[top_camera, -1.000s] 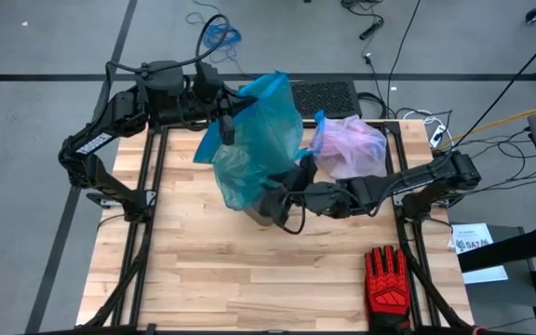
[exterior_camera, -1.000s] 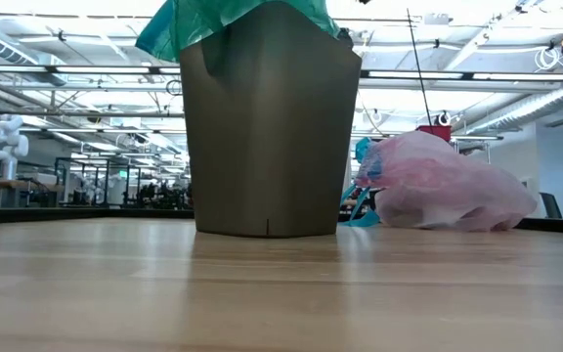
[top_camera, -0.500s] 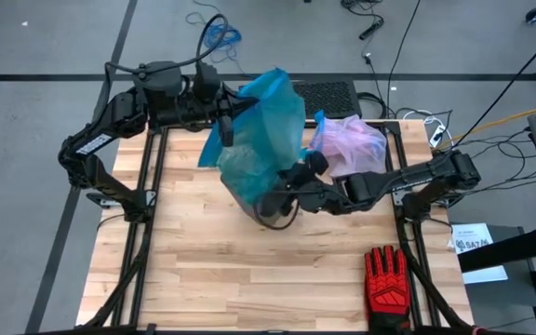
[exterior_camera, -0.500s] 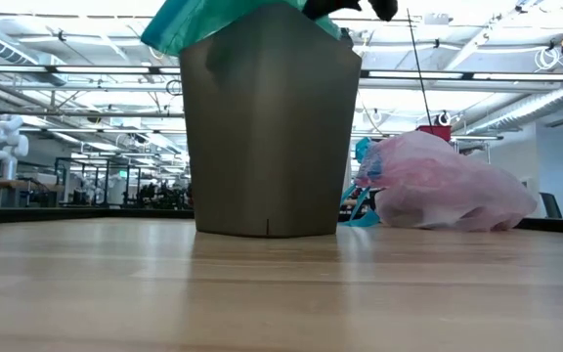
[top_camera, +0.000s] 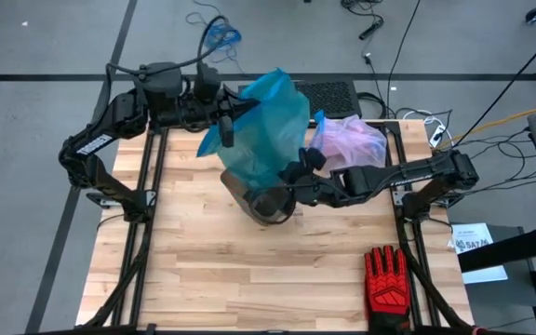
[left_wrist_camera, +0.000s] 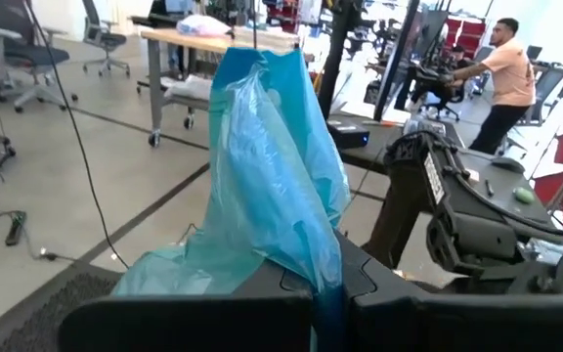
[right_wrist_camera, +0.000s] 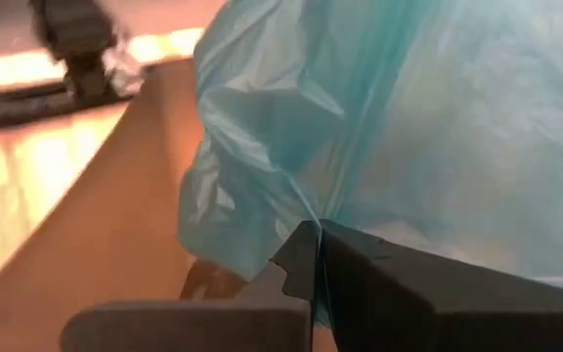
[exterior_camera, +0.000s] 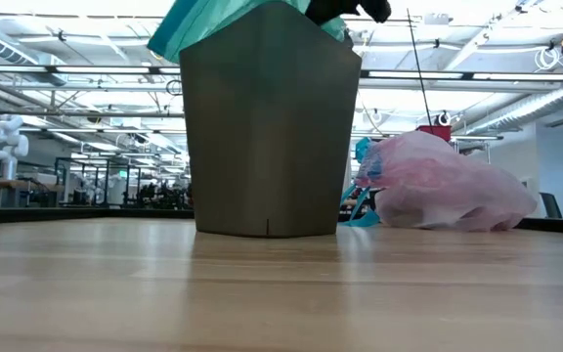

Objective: Place trash/remove bag and relplace
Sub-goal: Insert a new trash bag into the bin

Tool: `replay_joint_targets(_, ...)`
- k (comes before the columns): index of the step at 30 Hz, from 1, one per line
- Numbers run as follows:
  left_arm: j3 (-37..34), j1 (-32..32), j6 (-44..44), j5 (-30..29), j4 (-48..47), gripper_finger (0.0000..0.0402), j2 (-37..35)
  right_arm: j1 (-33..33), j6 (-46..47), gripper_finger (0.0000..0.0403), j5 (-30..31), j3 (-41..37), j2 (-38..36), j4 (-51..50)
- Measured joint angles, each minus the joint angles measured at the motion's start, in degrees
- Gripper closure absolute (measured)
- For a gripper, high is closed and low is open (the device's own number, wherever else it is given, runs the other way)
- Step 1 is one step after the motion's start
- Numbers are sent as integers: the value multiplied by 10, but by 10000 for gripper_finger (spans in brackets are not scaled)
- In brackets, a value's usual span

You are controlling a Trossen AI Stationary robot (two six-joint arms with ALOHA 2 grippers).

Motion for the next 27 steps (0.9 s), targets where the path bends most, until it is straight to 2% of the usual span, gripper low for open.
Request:
replay_joint_targets(2, 0, -1, -1, 0, -4, 401, 1, 0, 3, 403, -33, 0, 4, -10)
replay_joint_targets(7, 0, -4, -10, -1, -23, 402, 1, -4, 24, 393, -165, 0, 1, 23)
replay_joint_targets(12, 0, -4, -16, -5, -26, 401, -1, -2, 62, 325, -238, -1, -18, 54)
replay_joint_targets(16, 0, -6, -16, -8, -25, 401, -1, -2, 98, 242, -242, -1, -33, 59)
replay_joint_targets(21, 0, -6, -16, -8, -27, 401, -1, -8, 89, 155, -234, 14, -67, 58)
replay_joint_targets(24, 0, -6, -16, -8, -27, 401, -1, -16, 83, 129, -226, 19, -93, 56)
replay_joint_targets(27, 0, -7, -16, -8, -28, 401, -1, -22, 75, 128, -151, 29, -125, 18)
